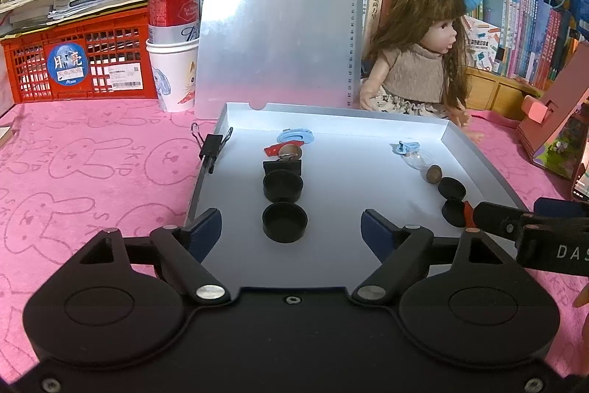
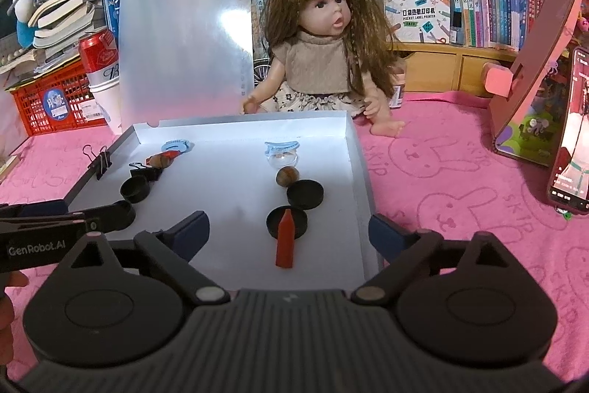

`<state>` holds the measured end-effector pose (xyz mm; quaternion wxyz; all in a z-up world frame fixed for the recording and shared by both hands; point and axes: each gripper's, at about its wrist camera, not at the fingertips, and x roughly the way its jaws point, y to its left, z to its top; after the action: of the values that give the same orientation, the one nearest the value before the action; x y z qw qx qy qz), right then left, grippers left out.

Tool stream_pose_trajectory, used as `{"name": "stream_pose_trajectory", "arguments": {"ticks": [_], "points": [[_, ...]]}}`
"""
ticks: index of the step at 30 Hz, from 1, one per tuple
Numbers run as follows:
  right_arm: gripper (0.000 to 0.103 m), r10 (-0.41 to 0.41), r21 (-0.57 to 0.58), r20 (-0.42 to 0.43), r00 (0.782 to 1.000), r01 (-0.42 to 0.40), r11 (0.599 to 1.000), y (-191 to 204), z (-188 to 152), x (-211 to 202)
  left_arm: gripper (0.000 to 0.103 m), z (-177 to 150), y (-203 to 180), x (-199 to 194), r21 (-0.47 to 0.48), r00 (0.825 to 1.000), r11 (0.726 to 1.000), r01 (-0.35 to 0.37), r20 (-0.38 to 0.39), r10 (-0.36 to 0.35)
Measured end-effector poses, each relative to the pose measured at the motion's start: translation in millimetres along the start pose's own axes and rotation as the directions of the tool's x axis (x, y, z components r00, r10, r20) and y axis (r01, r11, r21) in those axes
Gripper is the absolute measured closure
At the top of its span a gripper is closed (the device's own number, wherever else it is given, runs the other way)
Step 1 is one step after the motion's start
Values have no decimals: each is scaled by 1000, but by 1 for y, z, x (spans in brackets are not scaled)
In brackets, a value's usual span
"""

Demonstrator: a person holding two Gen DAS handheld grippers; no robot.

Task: Organize rigid objects
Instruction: 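Withdraw both tools back from the box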

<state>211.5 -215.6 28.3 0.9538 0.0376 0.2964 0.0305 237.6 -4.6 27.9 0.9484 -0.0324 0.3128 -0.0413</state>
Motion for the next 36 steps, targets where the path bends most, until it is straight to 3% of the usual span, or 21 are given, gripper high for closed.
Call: {"name": "stream_pose_trajectory", "arguments": {"ticks": [7, 36], "points": [[0, -6, -5, 18, 1000, 6, 1000, 0, 1, -4, 11, -2, -1, -9, 15, 1000, 1000, -5, 15, 4], [0, -13, -3, 54, 998, 13, 1000, 1, 1, -26, 10, -7, 3, -42, 25, 999, 1000, 3, 51, -4]]}}
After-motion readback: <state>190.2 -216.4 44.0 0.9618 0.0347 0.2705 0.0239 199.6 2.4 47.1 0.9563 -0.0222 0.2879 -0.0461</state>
